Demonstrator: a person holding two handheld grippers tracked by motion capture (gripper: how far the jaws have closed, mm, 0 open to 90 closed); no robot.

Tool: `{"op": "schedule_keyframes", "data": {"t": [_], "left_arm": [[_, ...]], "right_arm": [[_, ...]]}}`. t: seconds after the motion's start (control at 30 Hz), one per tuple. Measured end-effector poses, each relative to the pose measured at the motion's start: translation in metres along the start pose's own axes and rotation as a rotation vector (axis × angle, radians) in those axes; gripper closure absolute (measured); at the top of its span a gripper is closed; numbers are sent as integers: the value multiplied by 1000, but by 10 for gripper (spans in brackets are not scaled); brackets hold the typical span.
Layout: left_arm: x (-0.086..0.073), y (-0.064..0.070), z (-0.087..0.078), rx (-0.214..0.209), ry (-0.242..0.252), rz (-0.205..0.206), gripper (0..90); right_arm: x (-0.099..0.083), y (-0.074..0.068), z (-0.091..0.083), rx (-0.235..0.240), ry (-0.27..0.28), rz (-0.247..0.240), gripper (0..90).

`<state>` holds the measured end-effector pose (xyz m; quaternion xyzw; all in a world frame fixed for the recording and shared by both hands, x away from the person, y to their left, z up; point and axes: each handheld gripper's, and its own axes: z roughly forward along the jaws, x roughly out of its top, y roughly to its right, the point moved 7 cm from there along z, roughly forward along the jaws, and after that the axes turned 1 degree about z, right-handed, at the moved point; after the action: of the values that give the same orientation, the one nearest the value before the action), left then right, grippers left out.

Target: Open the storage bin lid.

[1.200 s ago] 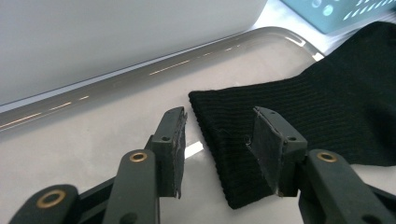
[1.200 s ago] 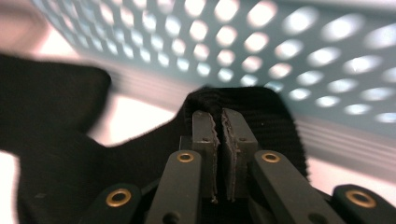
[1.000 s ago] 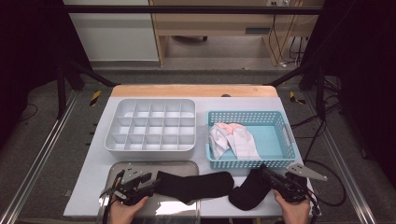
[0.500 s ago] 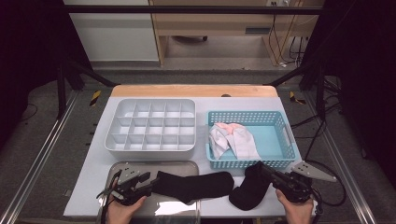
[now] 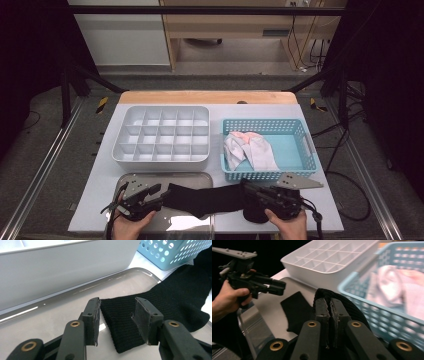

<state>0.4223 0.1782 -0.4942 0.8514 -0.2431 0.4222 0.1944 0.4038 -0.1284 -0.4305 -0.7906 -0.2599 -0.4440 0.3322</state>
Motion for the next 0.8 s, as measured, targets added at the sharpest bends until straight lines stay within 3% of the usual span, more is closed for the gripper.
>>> {"op": "schedule_keyframes", "data": {"t": [0.17,0.43,0.57,0.7,0.8], "left_arm": [[-1,0,-1,-2,-2,19,536],[-2,-8,-7,11,13,14,531],[-2,-8,-9,5,17,21,533],[-5,-6,-8,-3,6,48,527],[-9,-6,-6,-3,-10,50,530]], "right_arm": [[6,-20,27,64,-35,-33,860],[6,-49,87,139,-124,-83,859],[-5,-54,113,160,-193,-82,859],[-15,-51,134,166,-261,-52,856],[-23,-47,148,124,-297,-58,852]]}}
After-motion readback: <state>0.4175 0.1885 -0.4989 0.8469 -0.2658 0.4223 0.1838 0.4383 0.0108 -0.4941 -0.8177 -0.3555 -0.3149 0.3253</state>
